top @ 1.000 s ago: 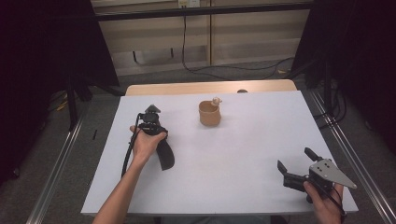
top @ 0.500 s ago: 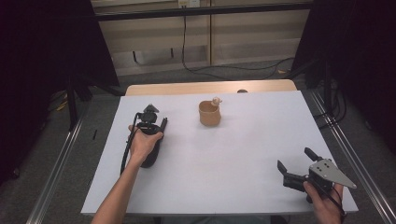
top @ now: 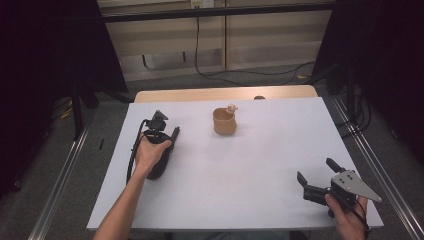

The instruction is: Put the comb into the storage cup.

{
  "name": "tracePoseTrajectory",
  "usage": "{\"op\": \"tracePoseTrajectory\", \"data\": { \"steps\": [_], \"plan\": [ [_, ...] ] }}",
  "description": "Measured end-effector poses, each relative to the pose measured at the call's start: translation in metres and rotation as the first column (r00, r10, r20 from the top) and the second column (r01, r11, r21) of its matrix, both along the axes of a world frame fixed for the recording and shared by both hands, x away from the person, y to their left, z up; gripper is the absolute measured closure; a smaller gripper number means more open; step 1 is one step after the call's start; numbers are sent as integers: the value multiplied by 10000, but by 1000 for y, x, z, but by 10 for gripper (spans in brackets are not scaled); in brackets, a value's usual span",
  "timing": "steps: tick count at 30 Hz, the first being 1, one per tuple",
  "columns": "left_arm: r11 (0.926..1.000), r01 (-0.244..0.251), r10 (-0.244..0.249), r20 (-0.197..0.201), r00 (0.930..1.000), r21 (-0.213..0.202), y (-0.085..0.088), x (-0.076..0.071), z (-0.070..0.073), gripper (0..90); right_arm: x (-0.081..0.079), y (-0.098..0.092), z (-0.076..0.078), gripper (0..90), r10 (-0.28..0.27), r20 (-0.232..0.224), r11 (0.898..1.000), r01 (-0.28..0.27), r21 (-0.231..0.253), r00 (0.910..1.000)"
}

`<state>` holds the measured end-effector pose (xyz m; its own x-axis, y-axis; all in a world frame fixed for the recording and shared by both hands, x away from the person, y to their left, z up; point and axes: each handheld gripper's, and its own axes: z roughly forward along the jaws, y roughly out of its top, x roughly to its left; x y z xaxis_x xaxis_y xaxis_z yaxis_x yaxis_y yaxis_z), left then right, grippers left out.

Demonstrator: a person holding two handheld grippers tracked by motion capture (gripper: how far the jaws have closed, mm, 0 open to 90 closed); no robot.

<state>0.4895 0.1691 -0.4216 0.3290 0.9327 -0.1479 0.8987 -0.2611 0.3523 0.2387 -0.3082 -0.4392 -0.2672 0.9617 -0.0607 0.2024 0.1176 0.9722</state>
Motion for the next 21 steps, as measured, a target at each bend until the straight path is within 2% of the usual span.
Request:
{"op": "tracePoseTrajectory", "data": {
  "steps": [2,4,5,7,10,11,13,16,17,18,21],
  "plan": [
    [10000,64,-64,6,10000,-31,2,0,2,729,0,0,0,0,-3,11,10000,3,-14,10000],
    [9994,329,-330,115,9994,77,2,-1,4,729,0,0,0,0,5,8,10000,-5,-3,10000],
    [9985,534,-536,263,9982,98,2,-2,6,729,0,0,0,0,12,6,10000,-12,-6,10000],
    [9978,662,-664,306,9973,53,1,-3,8,729,0,0,0,0,2,5,10000,-2,-10,10000],
    [9966,804,-814,555,9951,197,1,-6,13,729,0,0,0,0,-1,8,10000,1,-19,10000],
    [9944,1050,-1057,607,9925,147,2,-7,15,729,0,0,0,0,2,13,10000,-2,-14,10000],
    [9946,1034,-1034,660,9925,31,2,-8,16,729,0,0,0,0,1,21,10000,0,-31,10000],
    [9924,1232,-1228,857,9887,17,4,-12,22,729,0,0,0,0,1,21,10000,-1,-29,10000],
    [9910,1330,-1311,986,9865,-130,5,-15,27,729,0,0,0,0,6,15,10000,-6,-34,10000],
    [9891,1469,-1453,1074,9835,-75,6,-15,29,729,0,0,0,0,5,8,10000,-5,-46,10000],
    [9875,1571,-1546,1146,9813,-126,6,-18,32,729,0,0,0,0,20,-10,10000,-20,-42,10000]
  ]
}}
